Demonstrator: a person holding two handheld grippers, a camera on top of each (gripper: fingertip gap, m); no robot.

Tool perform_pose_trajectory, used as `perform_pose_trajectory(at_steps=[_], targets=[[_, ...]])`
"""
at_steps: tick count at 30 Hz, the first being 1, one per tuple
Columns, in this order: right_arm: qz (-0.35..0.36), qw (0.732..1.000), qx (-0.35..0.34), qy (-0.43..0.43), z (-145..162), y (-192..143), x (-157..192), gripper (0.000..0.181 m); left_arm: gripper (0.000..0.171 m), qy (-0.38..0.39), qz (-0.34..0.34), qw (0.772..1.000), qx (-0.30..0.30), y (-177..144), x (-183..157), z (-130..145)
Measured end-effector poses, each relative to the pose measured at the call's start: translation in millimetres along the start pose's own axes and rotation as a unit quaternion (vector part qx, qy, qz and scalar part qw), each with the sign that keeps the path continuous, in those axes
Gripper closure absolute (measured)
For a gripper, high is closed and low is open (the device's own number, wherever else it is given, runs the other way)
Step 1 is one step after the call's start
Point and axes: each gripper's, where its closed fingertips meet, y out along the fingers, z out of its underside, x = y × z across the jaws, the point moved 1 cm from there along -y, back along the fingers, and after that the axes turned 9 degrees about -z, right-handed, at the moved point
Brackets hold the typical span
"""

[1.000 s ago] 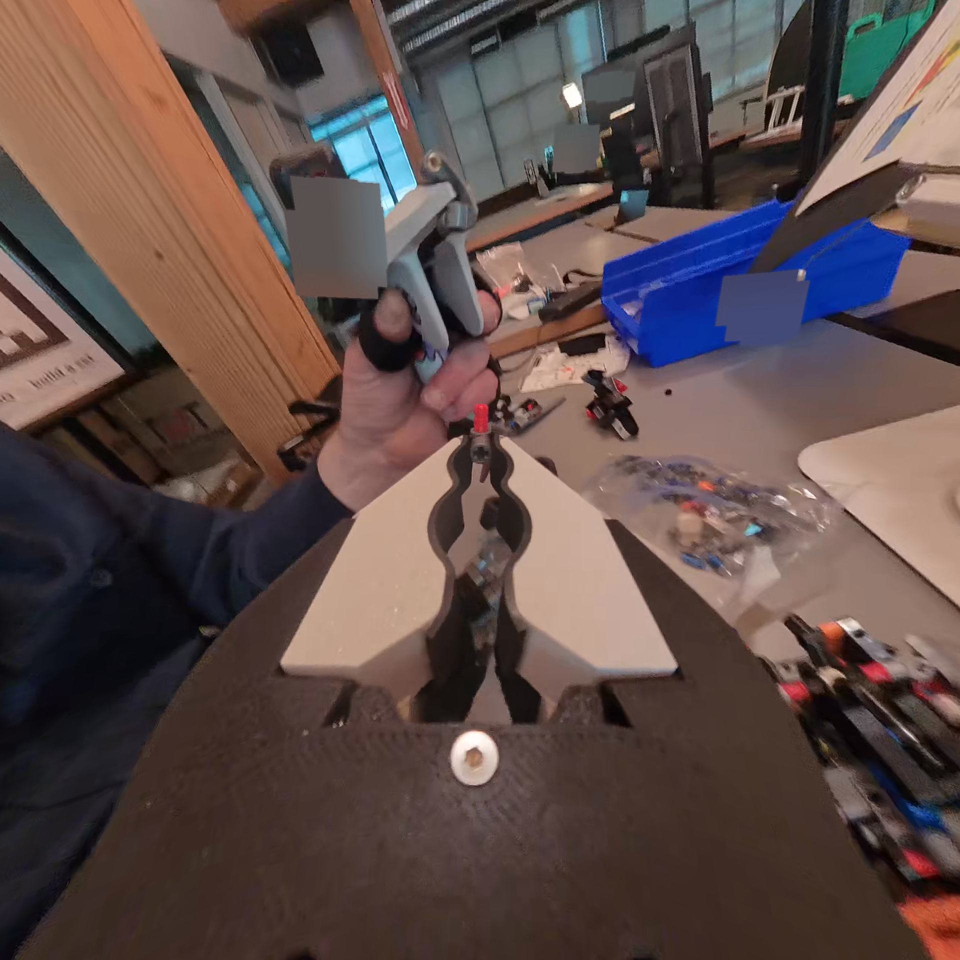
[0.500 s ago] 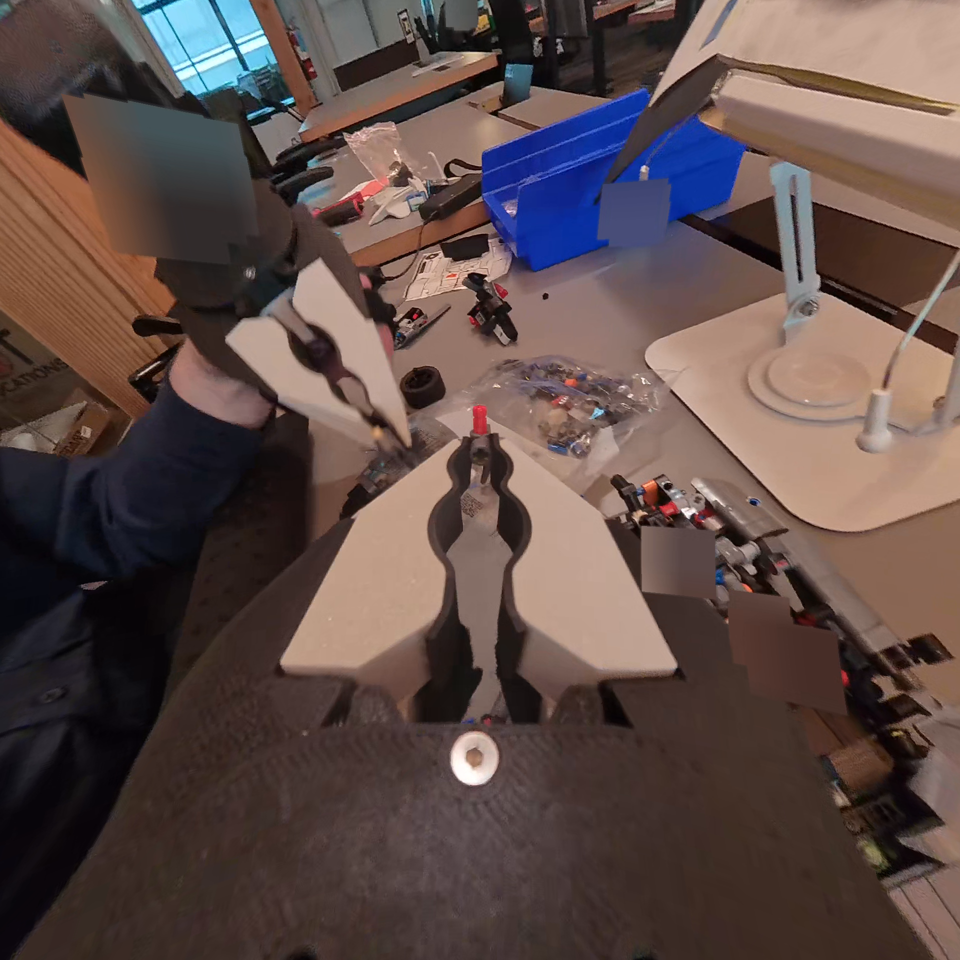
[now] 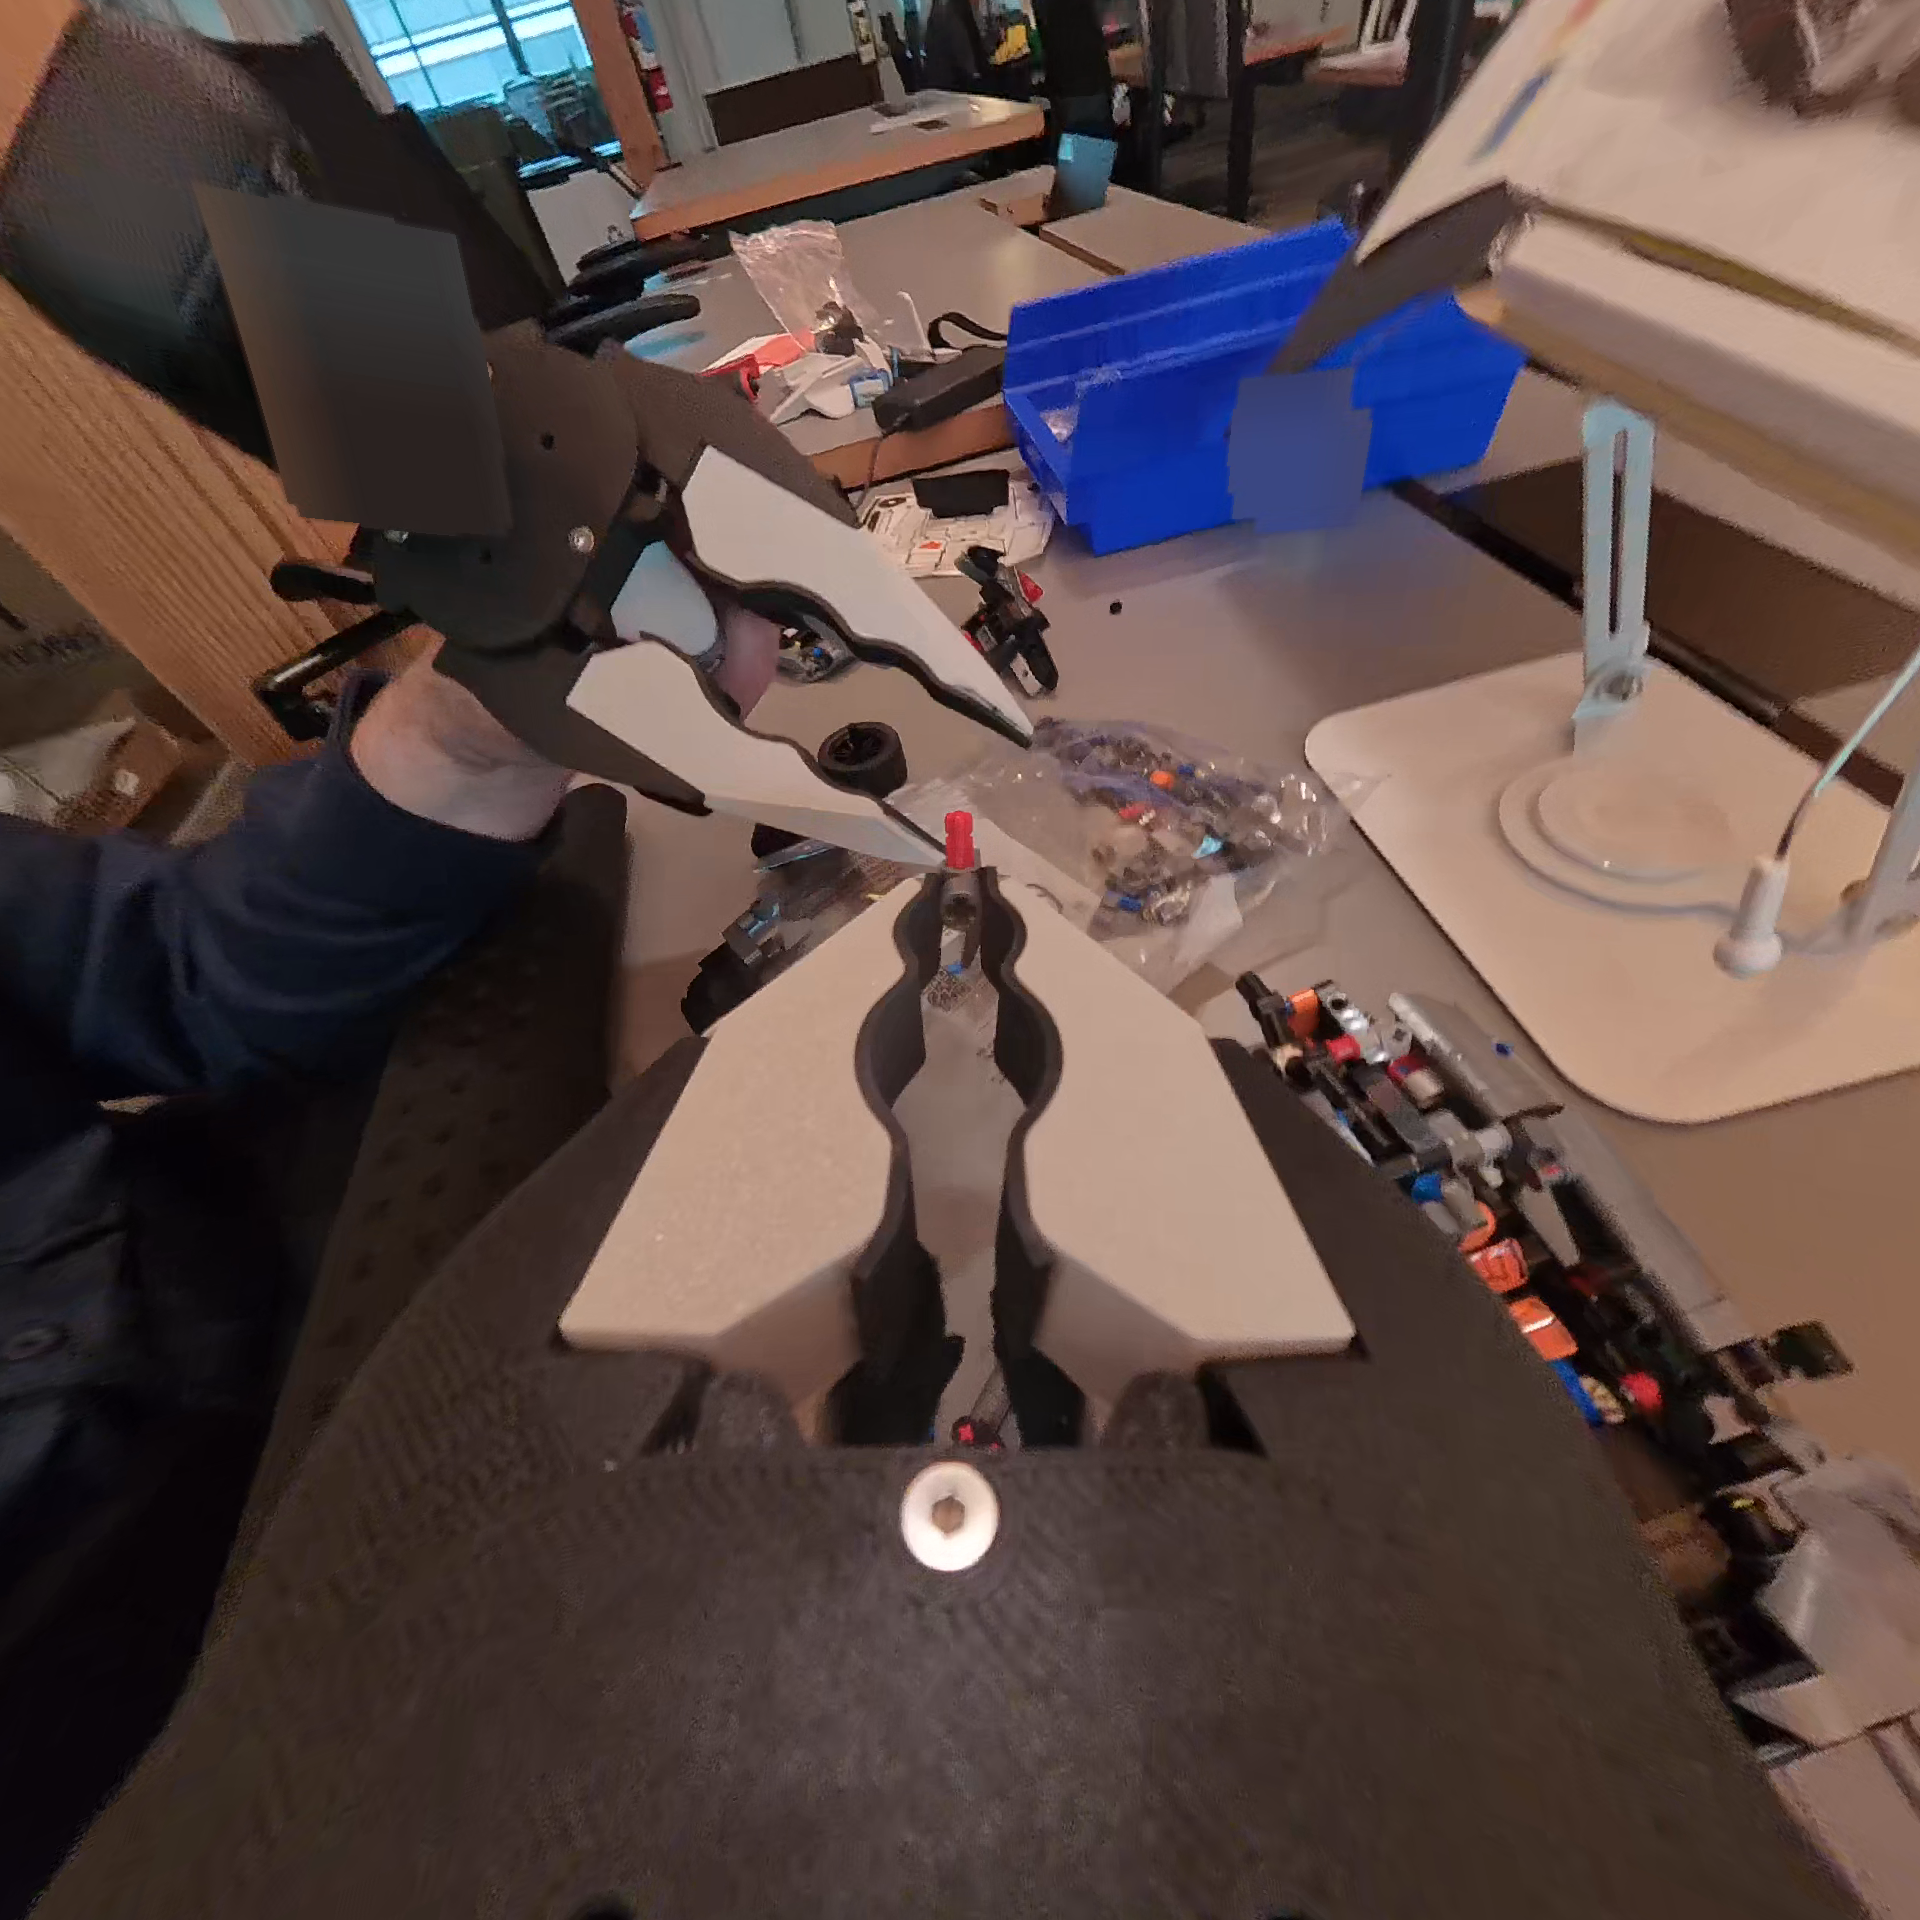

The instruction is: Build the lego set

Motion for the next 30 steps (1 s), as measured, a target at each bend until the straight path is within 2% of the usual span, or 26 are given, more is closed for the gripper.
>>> perform_pose_trajectory(at_steps=[4, 6, 12, 15, 21, 30], targets=[[-0.008, 0.998, 0.007, -0.057, -5, 6, 14, 0.176, 0.145, -0.058, 0.058, 0.988, -0.133, -21, -7, -38], [0.006, 0.996, 0.023, -0.089, -4, 10, 16, 0.176, 0.147, -0.087, 0.080, 0.977, -0.179, -31, -7, -51], [0.072, 0.971, 0.087, -0.211, 0, 22, 23, 0.177, 0.160, -0.112, 0.130, 0.964, -0.204, -36, -16, -57], [0.090, 0.963, 0.097, -0.237, 0, 23, 24, 0.176, 0.169, -0.110, 0.147, 0.962, -0.204, -37, -22, -57], [0.092, 0.963, 0.088, -0.237, -3, 24, 26, 0.177, 0.170, -0.130, 0.161, 0.956, -0.208, -39, -20, -58], [0.031, 0.982, 0.010, -0.186, -19, 22, 41, 0.177, 0.171, -0.158, 0.158, 0.942, -0.249, -57, -12, -73]])
